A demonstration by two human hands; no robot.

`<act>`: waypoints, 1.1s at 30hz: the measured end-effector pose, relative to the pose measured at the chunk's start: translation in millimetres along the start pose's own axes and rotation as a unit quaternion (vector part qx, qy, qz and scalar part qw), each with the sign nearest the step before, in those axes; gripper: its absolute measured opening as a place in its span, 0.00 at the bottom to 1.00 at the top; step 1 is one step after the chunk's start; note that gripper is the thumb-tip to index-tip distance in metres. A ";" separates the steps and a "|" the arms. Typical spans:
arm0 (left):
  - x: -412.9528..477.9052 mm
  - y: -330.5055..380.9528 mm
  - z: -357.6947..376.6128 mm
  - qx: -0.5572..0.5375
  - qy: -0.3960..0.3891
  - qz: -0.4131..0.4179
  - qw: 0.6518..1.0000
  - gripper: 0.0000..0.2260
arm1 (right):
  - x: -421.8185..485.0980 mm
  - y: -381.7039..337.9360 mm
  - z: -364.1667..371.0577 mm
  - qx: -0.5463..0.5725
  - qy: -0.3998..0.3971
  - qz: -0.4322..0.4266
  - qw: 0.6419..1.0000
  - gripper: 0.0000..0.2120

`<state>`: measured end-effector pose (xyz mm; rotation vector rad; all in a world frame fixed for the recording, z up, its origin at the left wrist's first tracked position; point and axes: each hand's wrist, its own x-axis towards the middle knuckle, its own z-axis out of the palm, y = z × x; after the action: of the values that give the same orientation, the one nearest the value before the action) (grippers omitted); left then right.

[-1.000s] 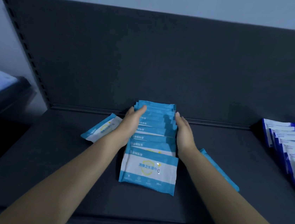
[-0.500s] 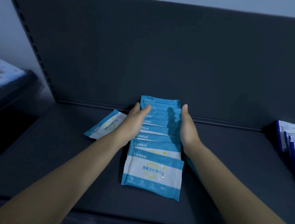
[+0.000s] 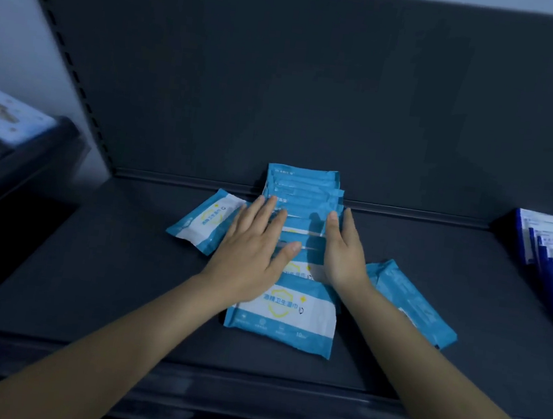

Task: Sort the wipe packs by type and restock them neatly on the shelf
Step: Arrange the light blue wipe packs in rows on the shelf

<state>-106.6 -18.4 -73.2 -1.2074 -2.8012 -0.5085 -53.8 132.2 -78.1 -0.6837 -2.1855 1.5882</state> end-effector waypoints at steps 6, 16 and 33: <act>-17.6 0.1 -6.2 0.149 -0.087 0.193 0.966 0.45 | -13.2 2.7 -21.9 -0.163 -0.024 -0.123 0.979 0.26; -13.7 11.4 5.2 0.153 -0.056 0.114 0.980 0.46 | -47.2 0.1 -20.1 -0.085 -0.117 -0.036 0.989 0.27; -33.5 37.6 -18.1 0.202 -0.001 0.130 0.971 0.33 | -79.0 4.3 -75.4 -0.512 0.095 -0.148 0.841 0.26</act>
<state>-58.0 -23.5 -51.4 -1.4326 -2.5129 0.0790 52.7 147.0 -59.1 -0.6555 -2.6981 0.0783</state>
